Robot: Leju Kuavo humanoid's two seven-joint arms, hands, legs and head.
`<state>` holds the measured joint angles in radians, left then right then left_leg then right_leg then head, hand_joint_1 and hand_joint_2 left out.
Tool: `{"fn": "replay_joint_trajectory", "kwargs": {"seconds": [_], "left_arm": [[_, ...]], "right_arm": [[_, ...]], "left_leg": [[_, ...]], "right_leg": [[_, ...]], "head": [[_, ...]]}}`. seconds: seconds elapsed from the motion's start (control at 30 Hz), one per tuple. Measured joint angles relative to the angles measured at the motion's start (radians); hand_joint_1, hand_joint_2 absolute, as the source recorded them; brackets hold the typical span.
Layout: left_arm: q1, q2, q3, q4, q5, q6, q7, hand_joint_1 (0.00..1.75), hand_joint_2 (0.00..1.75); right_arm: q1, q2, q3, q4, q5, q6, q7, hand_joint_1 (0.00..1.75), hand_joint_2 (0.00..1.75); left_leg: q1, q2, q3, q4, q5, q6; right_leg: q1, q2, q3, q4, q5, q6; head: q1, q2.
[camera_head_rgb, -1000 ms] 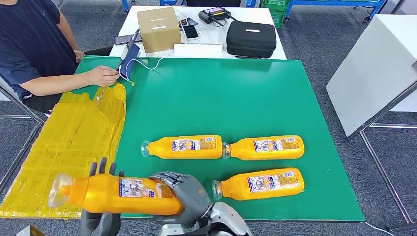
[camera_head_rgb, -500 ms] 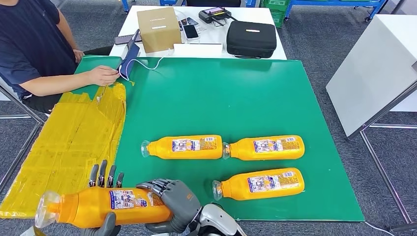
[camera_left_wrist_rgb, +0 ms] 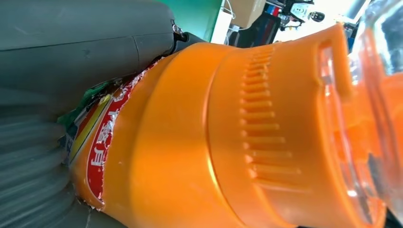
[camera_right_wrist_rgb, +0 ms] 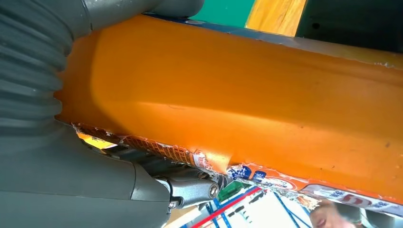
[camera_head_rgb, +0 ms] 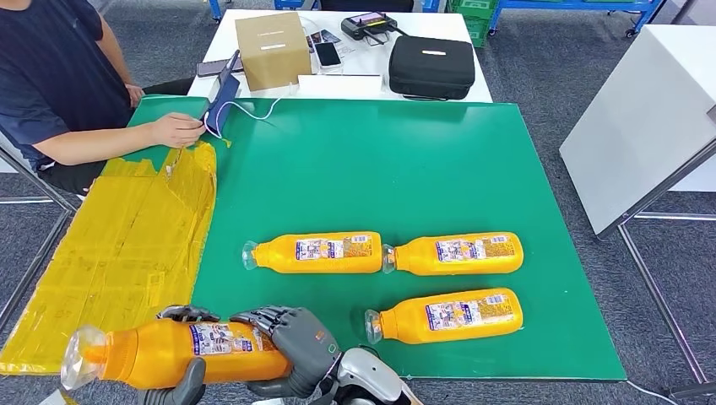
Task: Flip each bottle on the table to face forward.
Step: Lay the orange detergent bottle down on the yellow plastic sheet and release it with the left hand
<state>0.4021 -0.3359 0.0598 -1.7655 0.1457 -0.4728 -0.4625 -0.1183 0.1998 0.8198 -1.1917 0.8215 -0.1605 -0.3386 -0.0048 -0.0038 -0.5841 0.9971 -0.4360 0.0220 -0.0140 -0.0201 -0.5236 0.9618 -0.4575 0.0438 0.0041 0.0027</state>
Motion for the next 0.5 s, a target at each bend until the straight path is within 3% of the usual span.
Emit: {"fn": "replay_joint_trajectory", "kwargs": {"seconds": [0.07,0.2,0.4,0.5], "left_arm": [[-0.004,-0.003,0.001,0.0,-0.008,0.006,-0.006,1.75,1.75],[-0.01,-0.01,0.002,-0.008,-0.04,0.037,-0.022,1.75,1.75],[-0.038,-0.012,0.014,-0.071,-0.224,0.221,-0.07,1.75,1.75],[-0.044,-0.012,0.023,-0.094,-0.256,0.251,-0.079,1.75,1.75]], "right_arm": [[0.0,0.0,0.0,0.0,0.001,-0.01,0.003,1.75,1.75],[0.0,0.0,-0.003,0.0,0.004,-0.026,0.014,0.0,1.75],[0.011,0.0,-0.027,-0.026,0.065,-0.098,0.097,0.0,1.75],[0.018,0.0,-0.039,-0.04,0.073,-0.105,0.109,0.0,0.44]], "left_leg": [[0.0,0.0,0.0,0.0,0.0,0.0],[0.0,0.0,0.0,0.0,0.0,0.0],[0.0,0.0,0.0,0.0,0.0,0.0],[0.0,0.0,0.0,0.0,0.0,0.0]], "right_leg": [[0.0,0.0,0.0,0.0,0.0,0.0],[0.0,0.0,0.0,0.0,0.0,0.0],[0.0,0.0,0.0,0.0,0.0,0.0],[0.0,0.0,0.0,0.0,0.0,0.0]], "head": [[0.0,0.0],[0.0,0.0],[0.0,0.0],[0.0,0.0]]}}
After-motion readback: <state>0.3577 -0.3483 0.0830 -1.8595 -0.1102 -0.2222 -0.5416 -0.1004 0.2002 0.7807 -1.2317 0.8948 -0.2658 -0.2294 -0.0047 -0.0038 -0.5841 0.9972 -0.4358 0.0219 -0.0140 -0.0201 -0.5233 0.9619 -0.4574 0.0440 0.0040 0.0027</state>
